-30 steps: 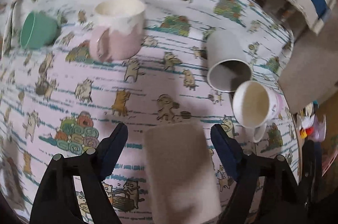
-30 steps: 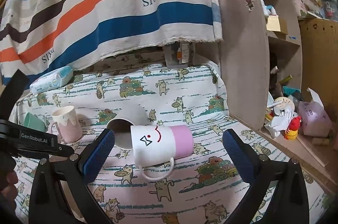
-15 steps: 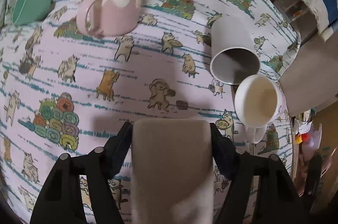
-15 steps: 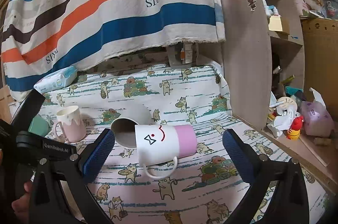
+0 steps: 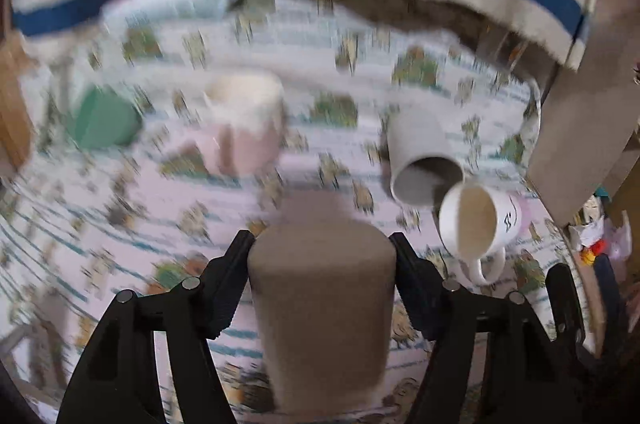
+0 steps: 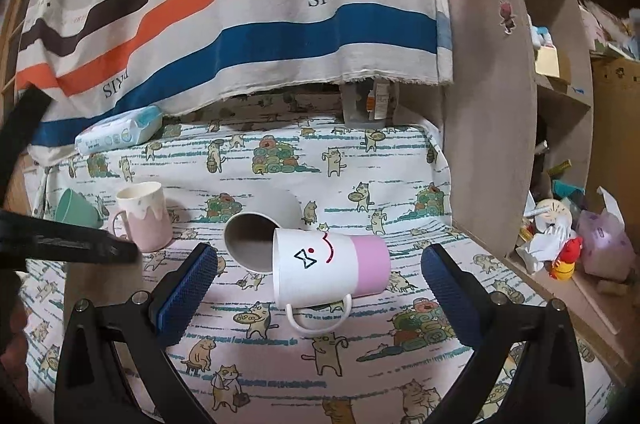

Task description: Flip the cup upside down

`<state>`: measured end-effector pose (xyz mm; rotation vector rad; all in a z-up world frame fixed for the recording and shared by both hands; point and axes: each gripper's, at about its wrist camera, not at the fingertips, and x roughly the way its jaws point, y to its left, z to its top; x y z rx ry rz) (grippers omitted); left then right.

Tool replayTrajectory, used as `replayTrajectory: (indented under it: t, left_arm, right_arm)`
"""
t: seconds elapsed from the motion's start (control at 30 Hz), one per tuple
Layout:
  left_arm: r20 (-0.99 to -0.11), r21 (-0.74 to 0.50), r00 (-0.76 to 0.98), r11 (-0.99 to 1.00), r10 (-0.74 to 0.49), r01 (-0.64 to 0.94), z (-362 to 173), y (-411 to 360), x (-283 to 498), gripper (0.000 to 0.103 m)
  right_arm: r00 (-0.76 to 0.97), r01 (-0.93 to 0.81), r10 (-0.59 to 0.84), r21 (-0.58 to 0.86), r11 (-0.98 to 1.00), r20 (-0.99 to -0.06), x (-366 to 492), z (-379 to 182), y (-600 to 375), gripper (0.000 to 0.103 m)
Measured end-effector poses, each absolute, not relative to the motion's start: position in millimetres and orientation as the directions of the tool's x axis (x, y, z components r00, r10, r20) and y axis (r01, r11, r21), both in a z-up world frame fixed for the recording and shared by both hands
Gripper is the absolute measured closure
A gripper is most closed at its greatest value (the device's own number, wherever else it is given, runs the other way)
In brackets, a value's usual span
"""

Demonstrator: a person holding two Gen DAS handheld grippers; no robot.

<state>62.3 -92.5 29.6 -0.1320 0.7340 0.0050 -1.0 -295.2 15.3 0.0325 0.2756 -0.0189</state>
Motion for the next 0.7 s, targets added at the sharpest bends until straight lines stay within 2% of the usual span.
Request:
replayTrajectory:
  t: [0.13, 0.27, 0.7]
  left_arm:
    - [-0.653, -0.142, 0.753, 0.99, -0.087, -0.008, 32.2, -88.5, 55.1, 0.037]
    - [-0.623, -0.104, 0.78, 0.994, -0.048, -0.022, 28.4, -87.3, 53.3, 0.037]
    - [-0.595, -0.125, 0.8, 0.992, -0.083, 0.01, 27.8, -80.0, 56.5, 0.037]
  right_arm:
    - [0.962, 0.012, -0.007, 0.018, 1.0, -0.272, -1.0, 15.3, -292.0, 0.0]
    - [0.962, 0.011, -0.011, -0.001, 1.0, -0.274, -0.5, 14.9, -287.9, 0.0]
    - [0.961, -0.007, 0.004, -0.011, 1.0, -0.277, 1.0, 14.1, -285.5, 0.0]
